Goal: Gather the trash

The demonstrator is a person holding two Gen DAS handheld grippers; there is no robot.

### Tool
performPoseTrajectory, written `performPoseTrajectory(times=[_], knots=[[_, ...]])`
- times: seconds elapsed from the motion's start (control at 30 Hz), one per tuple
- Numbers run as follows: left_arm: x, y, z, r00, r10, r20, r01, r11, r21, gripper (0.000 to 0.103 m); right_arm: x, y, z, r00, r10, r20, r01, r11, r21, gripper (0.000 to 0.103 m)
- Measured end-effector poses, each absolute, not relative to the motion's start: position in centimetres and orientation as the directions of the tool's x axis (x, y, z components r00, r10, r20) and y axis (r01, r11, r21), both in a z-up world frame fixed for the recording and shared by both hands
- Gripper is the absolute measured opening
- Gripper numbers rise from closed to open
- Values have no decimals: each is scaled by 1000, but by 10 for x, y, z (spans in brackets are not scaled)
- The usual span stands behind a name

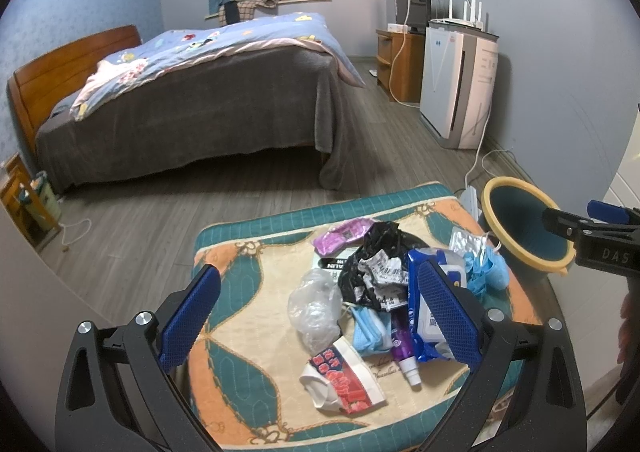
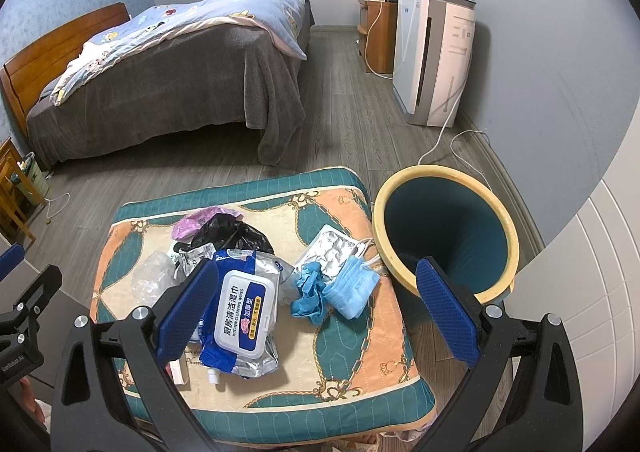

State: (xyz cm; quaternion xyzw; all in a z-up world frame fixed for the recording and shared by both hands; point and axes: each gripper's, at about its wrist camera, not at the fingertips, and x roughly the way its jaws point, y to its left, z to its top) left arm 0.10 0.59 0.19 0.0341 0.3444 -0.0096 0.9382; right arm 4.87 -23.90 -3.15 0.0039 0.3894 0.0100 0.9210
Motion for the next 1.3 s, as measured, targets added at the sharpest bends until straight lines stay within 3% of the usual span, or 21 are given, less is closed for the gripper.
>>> performPoseTrajectory(times=[0.97, 1.3], knots=[[33, 14, -21, 750, 27, -661, 0, 999, 41, 98, 86, -244, -37, 704, -4, -710, 37, 999, 32, 97], [62, 24, -58, 663, 48, -747, 12, 997, 76, 98, 110, -207, -85, 565, 113, -817, -84, 993, 79, 97]])
